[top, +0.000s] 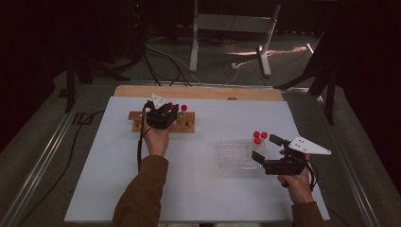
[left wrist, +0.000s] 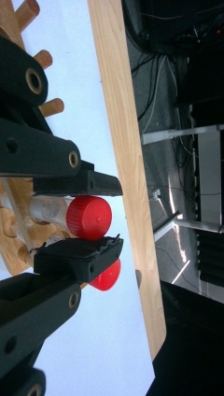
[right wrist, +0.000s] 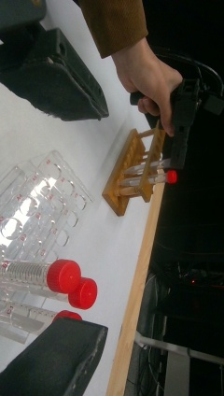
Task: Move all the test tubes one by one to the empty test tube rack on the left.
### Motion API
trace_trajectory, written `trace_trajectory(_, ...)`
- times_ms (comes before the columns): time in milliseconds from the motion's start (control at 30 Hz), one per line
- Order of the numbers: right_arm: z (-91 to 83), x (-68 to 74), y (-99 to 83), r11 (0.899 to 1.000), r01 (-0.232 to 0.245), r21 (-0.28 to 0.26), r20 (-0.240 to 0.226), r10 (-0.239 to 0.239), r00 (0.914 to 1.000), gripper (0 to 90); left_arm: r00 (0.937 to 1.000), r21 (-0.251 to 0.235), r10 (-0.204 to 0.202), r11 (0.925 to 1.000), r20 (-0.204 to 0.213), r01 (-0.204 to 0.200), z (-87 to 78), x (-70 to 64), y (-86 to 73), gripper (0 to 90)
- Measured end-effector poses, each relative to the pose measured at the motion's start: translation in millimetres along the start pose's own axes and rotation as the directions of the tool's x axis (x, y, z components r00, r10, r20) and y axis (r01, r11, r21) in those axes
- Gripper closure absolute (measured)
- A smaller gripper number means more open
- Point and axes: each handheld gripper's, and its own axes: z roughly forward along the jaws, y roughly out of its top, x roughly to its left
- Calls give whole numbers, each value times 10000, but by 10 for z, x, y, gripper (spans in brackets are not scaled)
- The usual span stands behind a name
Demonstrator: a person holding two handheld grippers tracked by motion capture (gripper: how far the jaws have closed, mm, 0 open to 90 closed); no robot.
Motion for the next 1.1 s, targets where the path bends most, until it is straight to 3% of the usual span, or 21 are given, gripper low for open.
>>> trace_trajectory(233,3,-1,-4,10000,1,32,9,-1,10000,0,9999,7,-119,9999,111,119,2,7,-22,691)
trace_trajectory(400,-3,-7,-2,10000,16,-3,38,-16,10000,0,9976,-117,-543,9984,435,548,-30,35,-31,553)
trace_trajectory(533,-12,-21,-8,10000,-47,0,142,47,9999,0,9914,-332,-983,9943,864,1015,-105,68,-30,391)
trace_trajectory(733,0,-29,-33,9992,306,268,713,-324,9969,0,9909,-540,-1022,9928,874,1072,-265,90,-15,179)
trace_trajectory(900,50,-39,-76,9982,242,542,889,-289,9956,0,9869,-438,-1313,9898,935,1359,-395,122,-26,83)
trace_trajectory(1000,69,-71,-112,9976,81,684,1010,-150,9948,0,9871,-441,-1181,9914,1083,1234,-474,114,-55,15)
trace_trajectory(1100,89,-91,-145,9968,-7,796,1101,-81,9939,7,9857,-541,-1066,9920,1301,1144,-564,101,-82,5)
